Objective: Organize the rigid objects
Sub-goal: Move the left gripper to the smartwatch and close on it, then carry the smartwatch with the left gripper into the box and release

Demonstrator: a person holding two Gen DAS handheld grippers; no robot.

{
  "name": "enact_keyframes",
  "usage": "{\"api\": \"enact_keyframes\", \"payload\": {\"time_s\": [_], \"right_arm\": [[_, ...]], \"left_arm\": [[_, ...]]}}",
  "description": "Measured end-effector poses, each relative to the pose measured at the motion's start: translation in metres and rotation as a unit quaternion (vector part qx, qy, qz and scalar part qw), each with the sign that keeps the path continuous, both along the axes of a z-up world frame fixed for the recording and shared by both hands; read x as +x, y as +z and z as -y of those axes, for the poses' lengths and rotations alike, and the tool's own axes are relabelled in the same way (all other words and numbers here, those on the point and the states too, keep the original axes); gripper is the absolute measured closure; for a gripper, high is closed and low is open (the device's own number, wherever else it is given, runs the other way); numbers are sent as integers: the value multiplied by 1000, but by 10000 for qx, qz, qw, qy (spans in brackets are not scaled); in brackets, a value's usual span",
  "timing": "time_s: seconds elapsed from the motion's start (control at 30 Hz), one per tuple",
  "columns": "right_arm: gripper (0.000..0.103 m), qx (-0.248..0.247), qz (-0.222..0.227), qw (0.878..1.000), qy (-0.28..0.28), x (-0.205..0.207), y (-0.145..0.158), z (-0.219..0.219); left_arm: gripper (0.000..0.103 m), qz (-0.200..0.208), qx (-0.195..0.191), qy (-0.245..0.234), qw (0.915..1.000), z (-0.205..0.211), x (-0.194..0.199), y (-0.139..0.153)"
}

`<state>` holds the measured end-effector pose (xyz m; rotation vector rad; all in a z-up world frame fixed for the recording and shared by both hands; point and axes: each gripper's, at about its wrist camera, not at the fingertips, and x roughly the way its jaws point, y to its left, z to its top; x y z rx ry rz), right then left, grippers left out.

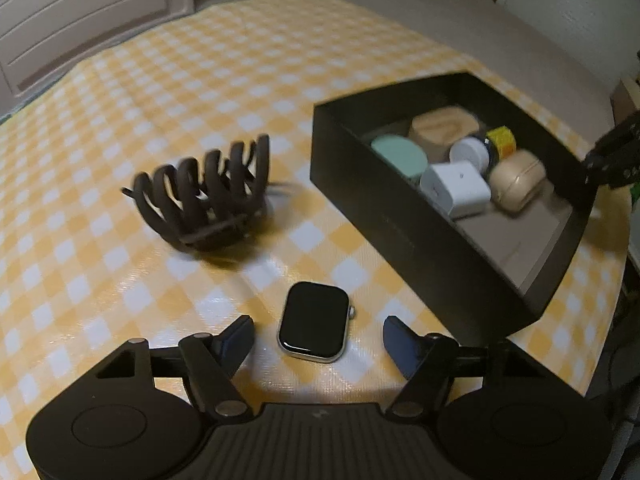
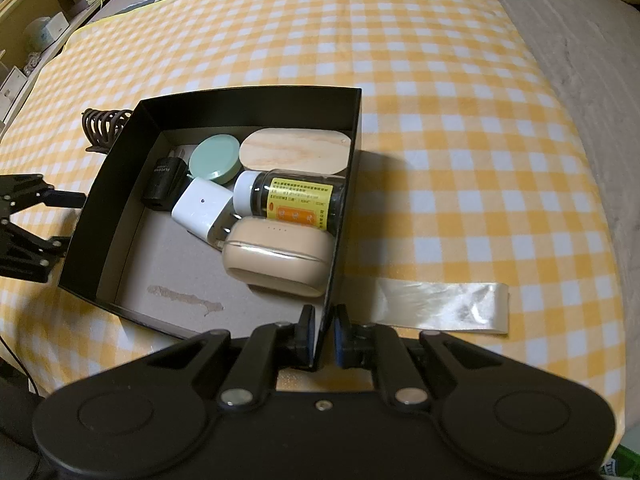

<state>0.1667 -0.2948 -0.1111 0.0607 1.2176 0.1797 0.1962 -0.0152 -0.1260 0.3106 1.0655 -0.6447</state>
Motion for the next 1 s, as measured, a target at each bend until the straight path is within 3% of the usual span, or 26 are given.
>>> {"api": "enact_keyframes", "payload": {"time_s": [0.1,0.17,0.33,0.63,0.9,1.0], "right_arm": [[93,0,-5,10000,11,-1,-1,0],[93,9,-10,10000,20,-1,-1,0],[93,7,-12,10000,21,-1,-2,0],[93,7,-15,10000,14,-1,-2,0],[93,7,-14,10000,17,0,-2,0],[93,5,-14,10000,19,0,-2,0]], "left_arm": [[35,91,52,-82,9999,5,1,-2],[48,88,85,-133,9998,7,2,-4],[63,-34,313,-273,9991,11,2,-2],[63,237,290,120,9992,11,-3,6],[64,861,-361,665,9934,8,-8,53],[64,1050,-633,523,9911,16,-15,73]]}}
